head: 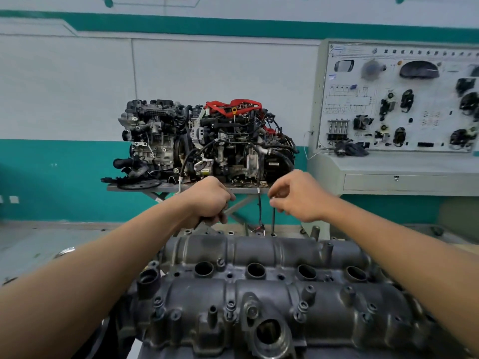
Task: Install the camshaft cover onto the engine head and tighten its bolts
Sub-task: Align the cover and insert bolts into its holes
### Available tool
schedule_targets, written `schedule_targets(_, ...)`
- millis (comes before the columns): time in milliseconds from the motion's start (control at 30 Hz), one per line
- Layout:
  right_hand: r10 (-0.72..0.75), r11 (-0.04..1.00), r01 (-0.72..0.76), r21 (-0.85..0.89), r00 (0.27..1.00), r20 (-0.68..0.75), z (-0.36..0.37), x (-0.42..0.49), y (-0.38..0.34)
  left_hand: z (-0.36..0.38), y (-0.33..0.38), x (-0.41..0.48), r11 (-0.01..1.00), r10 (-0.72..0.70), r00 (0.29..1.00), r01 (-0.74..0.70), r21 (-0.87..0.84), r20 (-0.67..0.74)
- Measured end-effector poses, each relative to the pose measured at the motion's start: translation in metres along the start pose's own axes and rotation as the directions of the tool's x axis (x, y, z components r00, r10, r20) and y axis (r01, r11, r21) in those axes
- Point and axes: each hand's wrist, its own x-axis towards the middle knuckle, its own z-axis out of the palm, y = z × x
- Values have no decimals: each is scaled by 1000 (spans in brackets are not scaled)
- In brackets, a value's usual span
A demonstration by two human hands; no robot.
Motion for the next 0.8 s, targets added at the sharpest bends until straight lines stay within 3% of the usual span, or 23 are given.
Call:
schedule_targets(200, -21, 1000, 21, 6, 1000, 1, 1, -5, 5, 5, -10, 8, 941, 150, 984, -111, 320, -98)
schedule_targets(467, -54, 998, 55, 6, 998, -16, 11, -11, 4, 10, -19, 8, 954, 256, 951, -220, 201, -174)
schedule_targets(567, -42, 999, 42, -5, 999, 26, 10, -11, 4, 13, -21, 6, 940, 276, 948, -231, 253, -159)
schedule_targets(667, -37, 987, 57, -152, 991, 128, 20, -18, 8, 12, -21, 4, 904, 326, 934, -264, 336, -146)
schedule_targets(800, -20, 991, 31, -131, 997, 81, 28, -24, 14, 12, -23, 1, 852, 369, 920, -281, 441, -128)
